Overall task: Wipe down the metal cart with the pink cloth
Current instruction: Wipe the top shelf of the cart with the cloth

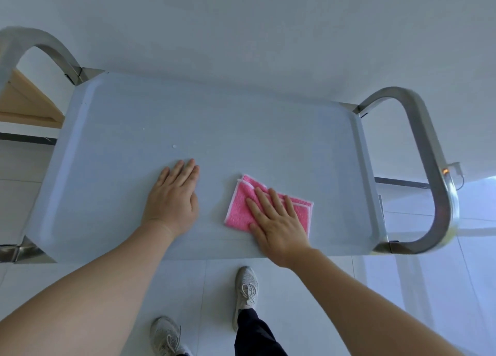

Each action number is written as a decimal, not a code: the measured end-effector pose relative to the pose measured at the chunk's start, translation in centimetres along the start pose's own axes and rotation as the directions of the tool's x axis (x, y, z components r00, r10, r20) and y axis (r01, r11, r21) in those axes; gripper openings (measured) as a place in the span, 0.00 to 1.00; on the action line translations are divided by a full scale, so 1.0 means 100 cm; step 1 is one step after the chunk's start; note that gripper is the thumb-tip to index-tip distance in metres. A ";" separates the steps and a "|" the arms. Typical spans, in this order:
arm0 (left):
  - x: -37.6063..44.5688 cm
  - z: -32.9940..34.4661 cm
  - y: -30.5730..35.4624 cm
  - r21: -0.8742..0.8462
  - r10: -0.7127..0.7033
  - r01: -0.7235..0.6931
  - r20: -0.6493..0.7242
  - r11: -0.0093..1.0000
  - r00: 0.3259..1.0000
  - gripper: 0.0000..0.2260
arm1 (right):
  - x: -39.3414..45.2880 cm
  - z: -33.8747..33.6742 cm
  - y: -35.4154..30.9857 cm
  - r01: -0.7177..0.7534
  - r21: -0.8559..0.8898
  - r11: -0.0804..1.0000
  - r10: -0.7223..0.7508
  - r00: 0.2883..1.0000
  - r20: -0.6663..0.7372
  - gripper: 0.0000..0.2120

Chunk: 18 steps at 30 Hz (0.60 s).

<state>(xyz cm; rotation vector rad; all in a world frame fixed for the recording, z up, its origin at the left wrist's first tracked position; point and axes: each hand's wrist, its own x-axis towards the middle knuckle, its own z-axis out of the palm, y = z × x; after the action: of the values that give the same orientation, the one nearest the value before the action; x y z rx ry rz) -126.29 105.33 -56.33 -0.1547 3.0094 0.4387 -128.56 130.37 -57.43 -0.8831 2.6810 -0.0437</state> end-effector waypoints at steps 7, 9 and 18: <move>0.000 0.003 0.000 0.015 0.010 -0.010 -0.002 1.000 1.000 0.28 | -0.013 -0.008 0.089 -0.308 0.080 0.948 0.312 0.950 -0.033 0.26; 0.000 0.003 0.001 0.021 0.013 -0.013 -0.002 1.000 1.000 0.28 | -0.013 -0.013 0.113 -0.356 0.079 0.931 0.360 0.932 -0.040 0.26; 0.003 0.004 0.003 0.029 0.023 -0.022 -0.040 0.999 0.999 0.26 | 0.087 -0.040 0.149 -0.492 0.110 0.863 0.502 0.860 -0.091 0.28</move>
<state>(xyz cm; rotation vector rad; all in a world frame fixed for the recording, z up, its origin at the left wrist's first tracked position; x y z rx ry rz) -126.54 105.69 -56.70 -0.1298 3.0584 0.3986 -144.95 137.01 -58.03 -0.1414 2.9063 -0.0906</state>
